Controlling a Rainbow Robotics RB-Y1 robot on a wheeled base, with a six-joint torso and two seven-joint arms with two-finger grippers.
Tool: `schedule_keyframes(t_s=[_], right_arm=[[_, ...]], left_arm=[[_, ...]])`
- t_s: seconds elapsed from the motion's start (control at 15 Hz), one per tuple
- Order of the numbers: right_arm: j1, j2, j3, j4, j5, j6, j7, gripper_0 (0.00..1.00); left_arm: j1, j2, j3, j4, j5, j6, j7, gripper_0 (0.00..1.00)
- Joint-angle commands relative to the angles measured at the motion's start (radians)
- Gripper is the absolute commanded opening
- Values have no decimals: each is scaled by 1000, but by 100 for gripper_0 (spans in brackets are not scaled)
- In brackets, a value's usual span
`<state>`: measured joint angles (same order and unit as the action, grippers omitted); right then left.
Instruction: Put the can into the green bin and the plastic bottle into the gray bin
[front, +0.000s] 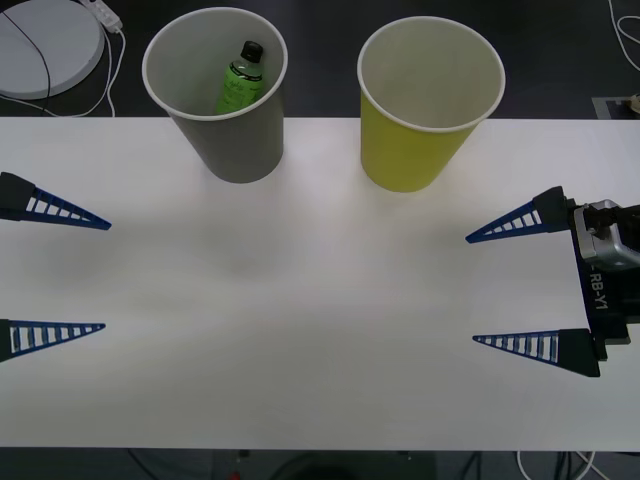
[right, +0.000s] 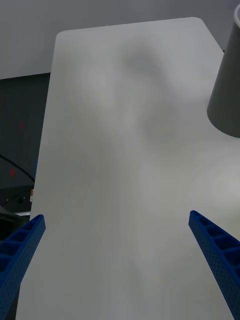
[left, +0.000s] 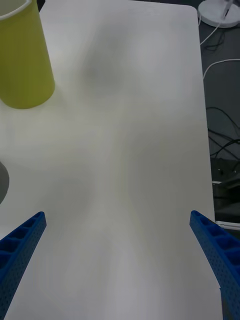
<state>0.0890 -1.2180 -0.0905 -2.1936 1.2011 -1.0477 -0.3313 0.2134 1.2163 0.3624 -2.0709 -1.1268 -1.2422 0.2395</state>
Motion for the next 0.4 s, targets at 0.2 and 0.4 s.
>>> schedule_keyframes(t_s=[0.2,0.4], right_arm=[[0,0,0,0,0,0,0,100],[0,0,0,0,0,0,0,100]], left_arm=[[0,-14,0,0,2,0,-3,100],[0,-14,0,0,2,0,-3,100]])
